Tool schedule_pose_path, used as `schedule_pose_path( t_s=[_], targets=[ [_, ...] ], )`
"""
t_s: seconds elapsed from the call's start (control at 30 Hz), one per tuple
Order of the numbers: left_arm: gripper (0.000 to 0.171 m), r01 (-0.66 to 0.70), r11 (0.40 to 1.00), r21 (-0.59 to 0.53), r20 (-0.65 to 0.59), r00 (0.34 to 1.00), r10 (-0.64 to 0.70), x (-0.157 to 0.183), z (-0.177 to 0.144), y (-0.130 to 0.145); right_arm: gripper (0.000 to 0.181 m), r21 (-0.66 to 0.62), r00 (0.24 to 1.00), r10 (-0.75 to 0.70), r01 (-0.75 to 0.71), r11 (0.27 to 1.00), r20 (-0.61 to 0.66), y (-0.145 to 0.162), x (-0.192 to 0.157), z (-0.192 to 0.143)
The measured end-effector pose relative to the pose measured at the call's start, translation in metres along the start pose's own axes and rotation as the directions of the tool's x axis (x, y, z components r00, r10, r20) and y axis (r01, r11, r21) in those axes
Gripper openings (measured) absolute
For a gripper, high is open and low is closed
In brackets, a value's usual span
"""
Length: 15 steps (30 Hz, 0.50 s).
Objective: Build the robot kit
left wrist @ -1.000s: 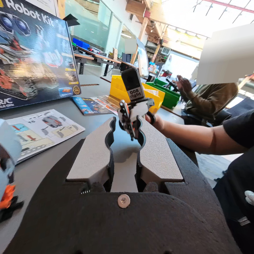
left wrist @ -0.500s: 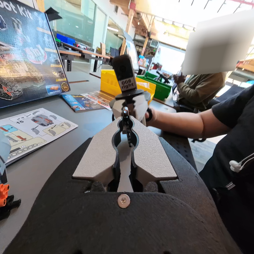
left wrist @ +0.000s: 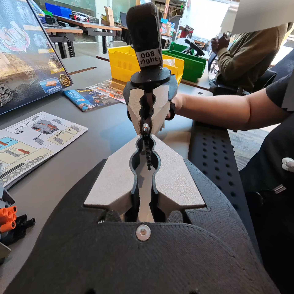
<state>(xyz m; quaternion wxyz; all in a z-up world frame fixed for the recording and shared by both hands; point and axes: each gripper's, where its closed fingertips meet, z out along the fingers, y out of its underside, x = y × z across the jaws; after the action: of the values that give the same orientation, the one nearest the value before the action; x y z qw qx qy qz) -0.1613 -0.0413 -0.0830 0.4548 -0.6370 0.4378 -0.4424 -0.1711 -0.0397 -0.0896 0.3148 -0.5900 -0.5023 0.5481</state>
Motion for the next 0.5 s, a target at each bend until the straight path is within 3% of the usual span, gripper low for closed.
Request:
schedule_pose_path(
  t_s=[0.17, 0.5],
  targets=[
    [0.005, -0.069, 0.996, -0.049, 0.02, 0.997, 0.07, 0.0, 0.002, 0.01, 0.008, -0.055, 1.0, -0.007, 0.006, 0.998, -0.011, 0.01, 0.002, 0.002],
    [0.005, 0.007, 0.994, -0.113, -0.017, 1.0, -0.009, 0.002, 0.007, 0.025, 0.008, -0.144, 0.997, -0.065, 0.058, 0.988, -0.048, 0.02, 0.003, -0.005]
  ],
)
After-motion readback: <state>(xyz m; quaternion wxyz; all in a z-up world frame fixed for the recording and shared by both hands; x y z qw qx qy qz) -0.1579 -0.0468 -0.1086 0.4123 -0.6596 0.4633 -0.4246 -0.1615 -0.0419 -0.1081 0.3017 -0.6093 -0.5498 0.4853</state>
